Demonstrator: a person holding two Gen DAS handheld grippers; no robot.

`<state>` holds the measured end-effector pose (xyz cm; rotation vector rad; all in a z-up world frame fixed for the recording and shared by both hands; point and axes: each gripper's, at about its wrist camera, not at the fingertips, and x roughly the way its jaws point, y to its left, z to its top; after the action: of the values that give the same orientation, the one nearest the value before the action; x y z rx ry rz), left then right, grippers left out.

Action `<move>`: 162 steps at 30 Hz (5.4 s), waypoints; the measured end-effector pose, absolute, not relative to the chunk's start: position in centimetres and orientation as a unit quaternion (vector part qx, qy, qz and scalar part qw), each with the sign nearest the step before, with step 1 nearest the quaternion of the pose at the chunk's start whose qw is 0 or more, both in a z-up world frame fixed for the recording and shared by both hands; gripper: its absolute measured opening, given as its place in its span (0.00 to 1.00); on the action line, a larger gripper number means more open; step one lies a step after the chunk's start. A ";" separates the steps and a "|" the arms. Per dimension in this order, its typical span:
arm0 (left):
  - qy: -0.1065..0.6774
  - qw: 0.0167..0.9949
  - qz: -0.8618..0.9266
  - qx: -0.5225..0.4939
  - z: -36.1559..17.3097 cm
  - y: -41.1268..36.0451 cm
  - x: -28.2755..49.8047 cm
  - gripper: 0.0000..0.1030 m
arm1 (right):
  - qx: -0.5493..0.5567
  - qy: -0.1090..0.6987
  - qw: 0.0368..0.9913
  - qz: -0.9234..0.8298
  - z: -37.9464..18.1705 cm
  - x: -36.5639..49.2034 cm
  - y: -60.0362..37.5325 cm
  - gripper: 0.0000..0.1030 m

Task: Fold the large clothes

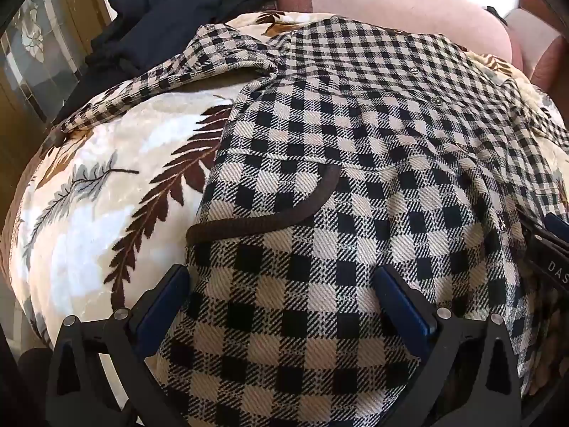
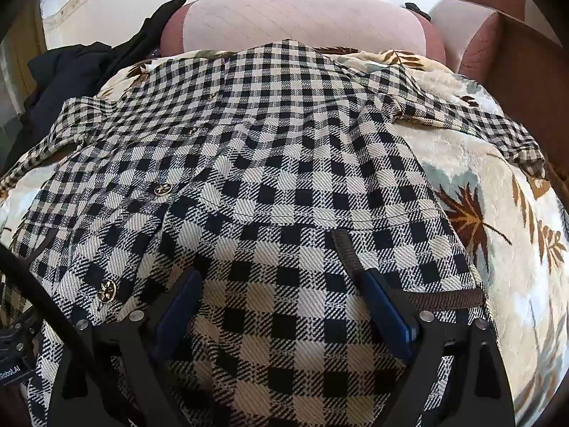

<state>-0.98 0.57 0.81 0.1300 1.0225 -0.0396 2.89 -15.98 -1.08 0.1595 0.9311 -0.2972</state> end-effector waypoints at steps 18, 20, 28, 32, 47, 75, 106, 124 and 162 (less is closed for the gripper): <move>0.462 0.887 -0.017 -0.008 4.9 7.7 -5.0 0.90 | 0.082 0.452 0.877 -0.139 0.2 -1.0 -15.6 0.90; 0.462 0.886 -0.020 -0.018 4.7 9.1 -5.3 0.90 | 0.132 0.438 0.881 -0.124 1.8 -2.5 -17.0 0.81; 0.511 0.839 -0.157 -0.100 1.9 10.9 -5.8 0.83 | 0.265 0.406 0.847 -0.218 4.5 -8.3 -28.5 0.83; 0.502 0.836 -0.201 -0.091 1.6 9.3 -7.0 0.82 | 0.282 0.393 0.847 -0.221 2.6 -11.4 -31.5 0.83; 0.479 0.866 -0.139 -0.030 5.7 11.8 -10.2 0.06 | 0.249 0.445 0.843 -0.171 4.4 -14.7 -26.4 0.06; 0.417 0.898 -0.140 -0.014 7.0 12.8 -13.6 0.49 | 0.314 0.459 0.815 0.161 -0.9 -4.8 -13.0 0.36; 0.489 0.859 -0.128 0.082 1.3 6.8 -11.5 0.52 | 0.243 0.452 0.857 0.046 5.8 -13.8 -18.1 0.04; 0.442 0.892 -0.097 0.012 5.9 11.6 -12.4 0.54 | 0.232 0.488 0.840 0.055 1.7 -7.2 -14.4 0.10; 0.324 0.850 0.164 -0.382 7.5 40.3 18.0 0.04 | 0.101 0.447 0.886 -0.070 0.9 4.9 -17.9 0.47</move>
<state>18.03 40.27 7.50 -0.8041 0.6825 0.3465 4.93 -17.89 0.86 0.2110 0.9289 -0.1463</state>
